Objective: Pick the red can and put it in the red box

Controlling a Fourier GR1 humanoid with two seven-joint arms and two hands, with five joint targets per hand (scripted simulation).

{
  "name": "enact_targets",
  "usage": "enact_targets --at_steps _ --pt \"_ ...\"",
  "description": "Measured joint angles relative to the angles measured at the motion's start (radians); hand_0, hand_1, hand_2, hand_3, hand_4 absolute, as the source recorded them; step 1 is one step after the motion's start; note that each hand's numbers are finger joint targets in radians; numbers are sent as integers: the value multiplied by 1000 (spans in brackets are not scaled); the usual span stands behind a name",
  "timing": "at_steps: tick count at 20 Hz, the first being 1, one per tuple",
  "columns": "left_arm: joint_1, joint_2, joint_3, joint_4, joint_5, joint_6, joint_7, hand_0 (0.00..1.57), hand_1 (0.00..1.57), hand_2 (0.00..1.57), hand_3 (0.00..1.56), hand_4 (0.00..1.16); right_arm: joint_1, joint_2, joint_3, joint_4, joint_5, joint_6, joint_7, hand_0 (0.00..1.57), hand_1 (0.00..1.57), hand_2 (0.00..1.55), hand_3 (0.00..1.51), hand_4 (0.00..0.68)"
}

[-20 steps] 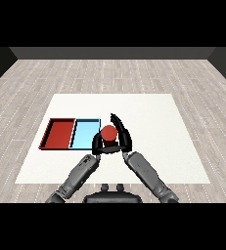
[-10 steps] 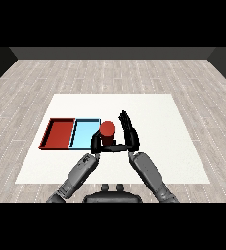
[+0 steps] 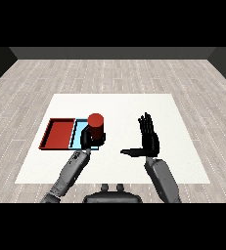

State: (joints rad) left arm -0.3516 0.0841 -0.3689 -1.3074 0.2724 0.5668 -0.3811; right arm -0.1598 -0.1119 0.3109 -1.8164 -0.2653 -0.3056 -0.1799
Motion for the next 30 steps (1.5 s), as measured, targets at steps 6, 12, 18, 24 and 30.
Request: enact_targets --at_steps 6,12,18,24,30 --pt "-11 118 105 -32 -9 -15 72 1571 1571 1571 1495 1117 148 -71 -75 -85 -43 62 -24 0 0 0 0 0" --pt "-27 265 187 43 -56 -31 131 1571 1571 1536 1468 1122 213 -92 -137 -57 -67 93 -52 0 0 0 0 0" --pt "-53 393 239 285 -97 -91 192 1571 1571 1556 1485 1050 223 -89 -162 7 -86 124 -77 0 0 0 0 0" --pt "-142 445 242 617 -166 -125 259 1232 1232 1150 1068 922 184 -87 -195 68 -96 138 -93 0 0 0 0 0" --pt "-223 446 232 918 -227 -162 301 963 963 914 0 724 146 -76 -202 158 -79 150 -127 0 0 0 0 0"
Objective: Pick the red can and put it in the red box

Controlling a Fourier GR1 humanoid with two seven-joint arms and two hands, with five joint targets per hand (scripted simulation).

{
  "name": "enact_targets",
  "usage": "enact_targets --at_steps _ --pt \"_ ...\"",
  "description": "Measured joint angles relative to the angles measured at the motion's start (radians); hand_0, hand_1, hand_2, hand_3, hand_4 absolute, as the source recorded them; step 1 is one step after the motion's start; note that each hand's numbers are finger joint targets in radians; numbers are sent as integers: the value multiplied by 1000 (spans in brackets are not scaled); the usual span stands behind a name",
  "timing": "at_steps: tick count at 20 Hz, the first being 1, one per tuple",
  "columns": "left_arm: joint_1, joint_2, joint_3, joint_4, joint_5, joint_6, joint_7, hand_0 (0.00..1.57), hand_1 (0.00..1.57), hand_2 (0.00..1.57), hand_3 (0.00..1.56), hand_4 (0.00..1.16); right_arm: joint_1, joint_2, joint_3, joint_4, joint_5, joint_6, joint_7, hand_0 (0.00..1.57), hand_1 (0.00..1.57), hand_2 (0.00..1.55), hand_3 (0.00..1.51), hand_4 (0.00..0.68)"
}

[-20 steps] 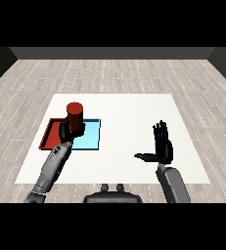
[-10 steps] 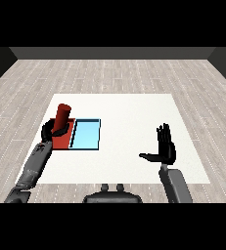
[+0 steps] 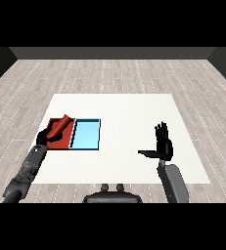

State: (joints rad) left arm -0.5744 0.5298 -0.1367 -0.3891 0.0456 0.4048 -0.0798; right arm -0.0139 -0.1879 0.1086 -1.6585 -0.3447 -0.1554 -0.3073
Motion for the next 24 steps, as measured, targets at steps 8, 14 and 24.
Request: enact_targets --at_steps 8,14,24 --pt "-66 -37 -31 229 -65 -105 -22 0 0 0 0 0 -49 29 -10 92 11 9 -52 0 0 0 0 0" --pt "-112 -12 57 250 2 -135 -101 0 0 0 0 0 -59 29 -19 99 3 32 -65 0 0 0 0 0" --pt "-101 -152 323 -53 322 -426 -537 0 0 0 0 0 -41 18 -15 99 -4 69 -78 0 0 0 0 0"
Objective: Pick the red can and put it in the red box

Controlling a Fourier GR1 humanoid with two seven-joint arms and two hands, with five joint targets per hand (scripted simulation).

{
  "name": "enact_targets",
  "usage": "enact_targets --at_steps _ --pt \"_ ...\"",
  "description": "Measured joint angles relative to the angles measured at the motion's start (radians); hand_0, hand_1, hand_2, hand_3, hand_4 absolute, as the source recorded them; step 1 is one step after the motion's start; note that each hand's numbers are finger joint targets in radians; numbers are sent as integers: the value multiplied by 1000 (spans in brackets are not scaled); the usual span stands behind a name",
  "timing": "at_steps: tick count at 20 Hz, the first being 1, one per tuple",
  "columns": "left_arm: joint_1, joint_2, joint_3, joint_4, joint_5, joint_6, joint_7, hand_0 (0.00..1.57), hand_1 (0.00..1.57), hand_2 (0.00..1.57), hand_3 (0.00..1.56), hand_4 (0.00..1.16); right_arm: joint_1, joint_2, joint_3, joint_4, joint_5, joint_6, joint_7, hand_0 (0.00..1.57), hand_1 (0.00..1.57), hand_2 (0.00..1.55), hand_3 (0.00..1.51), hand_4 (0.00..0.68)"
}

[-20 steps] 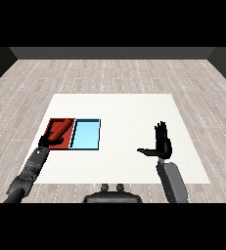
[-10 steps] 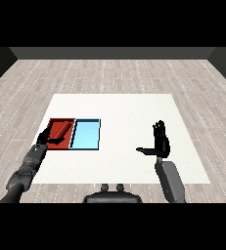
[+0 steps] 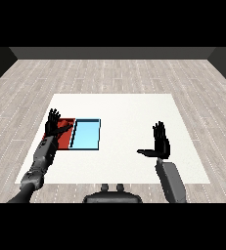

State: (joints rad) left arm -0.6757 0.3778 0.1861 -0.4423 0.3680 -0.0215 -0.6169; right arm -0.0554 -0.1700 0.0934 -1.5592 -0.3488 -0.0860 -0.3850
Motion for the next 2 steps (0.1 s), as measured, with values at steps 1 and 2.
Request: enact_targets --at_steps 1,2 --pt "12 -33 3 -34 16 -27 -32 0 0 0 0 0 0 -3 2 3 3 7 -5 0 0 0 0 0" --pt "35 -61 -2 -71 25 -51 -61 0 0 0 0 0 2 -6 6 3 7 12 -9 0 0 0 0 0"
